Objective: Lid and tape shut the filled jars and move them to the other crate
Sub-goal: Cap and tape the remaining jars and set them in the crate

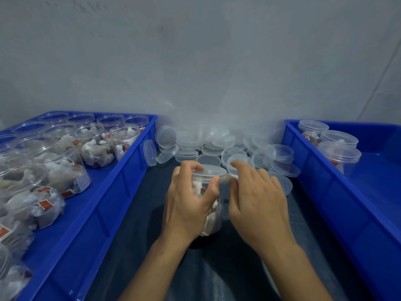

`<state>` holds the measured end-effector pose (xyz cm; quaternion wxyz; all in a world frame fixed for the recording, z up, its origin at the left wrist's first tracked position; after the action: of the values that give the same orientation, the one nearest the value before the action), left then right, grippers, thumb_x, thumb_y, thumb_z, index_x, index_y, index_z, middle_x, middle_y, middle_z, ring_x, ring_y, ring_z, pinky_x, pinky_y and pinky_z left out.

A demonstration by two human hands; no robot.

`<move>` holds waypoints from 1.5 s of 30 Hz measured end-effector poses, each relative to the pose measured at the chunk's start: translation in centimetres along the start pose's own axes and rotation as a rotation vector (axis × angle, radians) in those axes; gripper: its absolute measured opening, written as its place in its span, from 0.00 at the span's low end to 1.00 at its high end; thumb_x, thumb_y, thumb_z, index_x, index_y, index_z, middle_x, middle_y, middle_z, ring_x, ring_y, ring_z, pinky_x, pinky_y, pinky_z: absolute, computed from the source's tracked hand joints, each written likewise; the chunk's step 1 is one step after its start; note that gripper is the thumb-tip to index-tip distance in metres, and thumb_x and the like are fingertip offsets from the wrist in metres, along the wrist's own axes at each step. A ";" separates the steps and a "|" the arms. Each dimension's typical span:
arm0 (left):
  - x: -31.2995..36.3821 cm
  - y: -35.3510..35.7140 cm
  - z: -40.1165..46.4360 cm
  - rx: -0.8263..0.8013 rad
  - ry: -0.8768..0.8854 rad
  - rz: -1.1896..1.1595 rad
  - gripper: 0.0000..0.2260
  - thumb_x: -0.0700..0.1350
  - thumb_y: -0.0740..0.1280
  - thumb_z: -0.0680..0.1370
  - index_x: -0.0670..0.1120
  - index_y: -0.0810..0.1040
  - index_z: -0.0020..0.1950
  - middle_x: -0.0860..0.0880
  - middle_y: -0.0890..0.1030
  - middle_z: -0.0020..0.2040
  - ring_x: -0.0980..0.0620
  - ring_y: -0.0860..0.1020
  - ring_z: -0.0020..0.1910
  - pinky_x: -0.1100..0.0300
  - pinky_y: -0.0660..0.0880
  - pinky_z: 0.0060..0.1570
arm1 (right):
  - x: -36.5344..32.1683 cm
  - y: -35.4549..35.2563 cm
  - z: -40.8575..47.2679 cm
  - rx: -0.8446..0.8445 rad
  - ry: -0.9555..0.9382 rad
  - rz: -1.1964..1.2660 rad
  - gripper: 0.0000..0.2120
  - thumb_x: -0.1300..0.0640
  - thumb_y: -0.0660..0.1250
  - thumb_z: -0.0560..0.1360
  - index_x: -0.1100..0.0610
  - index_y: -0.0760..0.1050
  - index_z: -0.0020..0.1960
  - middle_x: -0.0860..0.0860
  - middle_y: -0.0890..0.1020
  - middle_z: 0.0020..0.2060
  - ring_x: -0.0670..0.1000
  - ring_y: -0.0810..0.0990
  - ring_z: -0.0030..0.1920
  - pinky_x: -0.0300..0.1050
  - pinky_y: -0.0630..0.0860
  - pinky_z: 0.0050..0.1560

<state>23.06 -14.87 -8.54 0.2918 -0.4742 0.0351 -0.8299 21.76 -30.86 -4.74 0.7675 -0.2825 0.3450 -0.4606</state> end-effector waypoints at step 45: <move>-1.0 0.1 0.1 -0.155 -0.287 -0.522 0.20 0.66 0.67 0.76 0.57 0.78 0.62 0.39 0.84 0.49 0.32 0.83 0.49 0.32 0.81 0.50 | 1.7 0.6 0.4 -0.212 0.028 0.117 0.18 0.40 0.51 0.81 0.35 0.67 0.70 0.42 0.76 0.28 0.52 0.81 0.38 0.55 0.78 0.46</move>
<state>23.57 -14.36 -9.30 0.0338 -0.6006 -0.0664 -0.7961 22.90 -32.07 -5.40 0.7539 -0.3351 0.4185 -0.3798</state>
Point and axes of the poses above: each hand's wrist, its own z-axis towards the middle knuckle, its own y-axis out of the palm, x = y × z, the point moved 5 cm from there along z, towards the middle knuckle
